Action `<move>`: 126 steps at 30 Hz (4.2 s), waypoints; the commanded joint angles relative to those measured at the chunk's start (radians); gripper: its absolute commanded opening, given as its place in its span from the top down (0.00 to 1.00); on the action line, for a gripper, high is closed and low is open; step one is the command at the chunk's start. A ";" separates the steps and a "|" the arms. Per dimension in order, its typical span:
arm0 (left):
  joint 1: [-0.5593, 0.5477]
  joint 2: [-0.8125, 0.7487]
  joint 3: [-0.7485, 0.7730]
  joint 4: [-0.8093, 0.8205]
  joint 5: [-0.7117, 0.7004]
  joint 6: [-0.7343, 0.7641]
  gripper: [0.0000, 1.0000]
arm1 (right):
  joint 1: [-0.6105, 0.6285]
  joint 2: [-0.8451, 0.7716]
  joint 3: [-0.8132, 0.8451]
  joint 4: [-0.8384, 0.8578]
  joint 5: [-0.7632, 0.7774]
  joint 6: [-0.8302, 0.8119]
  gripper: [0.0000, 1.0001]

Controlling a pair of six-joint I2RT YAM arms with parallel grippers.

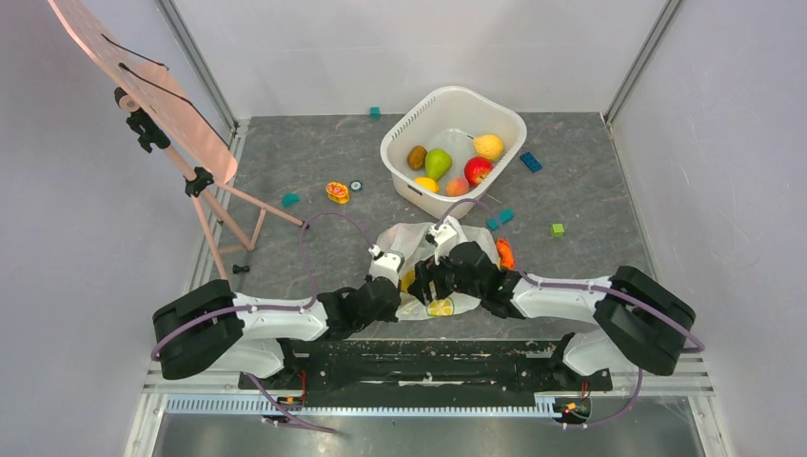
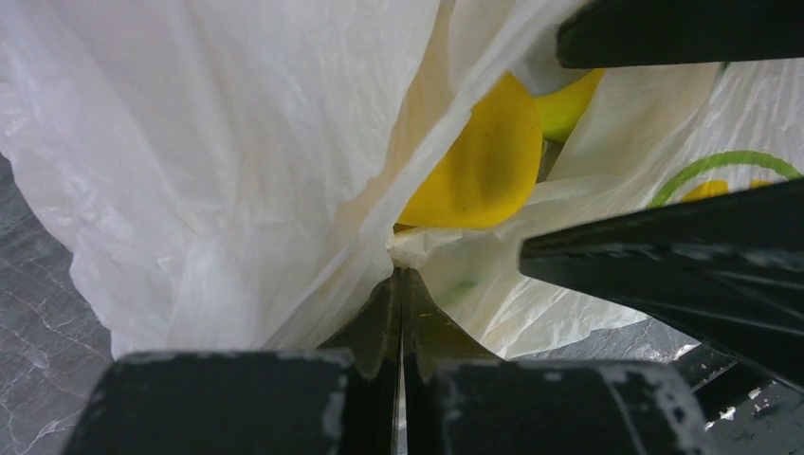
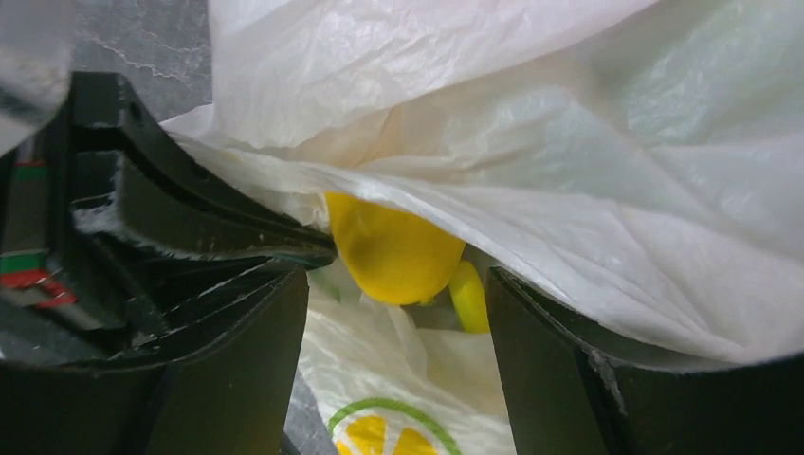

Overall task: Take the fake fruits out of the plastic bag
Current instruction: Adjust the plastic bag at the center of the board, then take out the fake fruit from the plastic bag, then place the fake fruit in the bin.

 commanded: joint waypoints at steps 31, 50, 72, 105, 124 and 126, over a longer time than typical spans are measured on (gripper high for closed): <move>0.018 -0.044 -0.032 0.017 0.011 -0.031 0.98 | 0.007 -0.078 0.043 -0.129 -0.036 -0.092 0.66; 0.021 -0.111 -0.009 -0.033 -0.006 -0.032 0.98 | 0.007 -0.572 0.067 -0.645 -0.148 -0.107 0.64; 0.020 -0.192 -0.009 -0.082 -0.026 -0.038 0.98 | 0.006 -0.504 0.471 -0.788 0.068 -0.165 0.68; 0.021 -0.247 -0.004 -0.121 -0.002 -0.064 0.98 | -0.442 0.640 1.295 -0.870 0.118 -0.352 0.57; 0.021 -0.230 -0.021 -0.102 0.003 -0.075 0.98 | -0.460 0.801 1.343 -0.966 0.124 -0.420 0.33; 0.020 -0.233 -0.026 -0.100 0.002 -0.074 0.98 | -0.462 0.798 1.345 -0.966 0.116 -0.424 0.28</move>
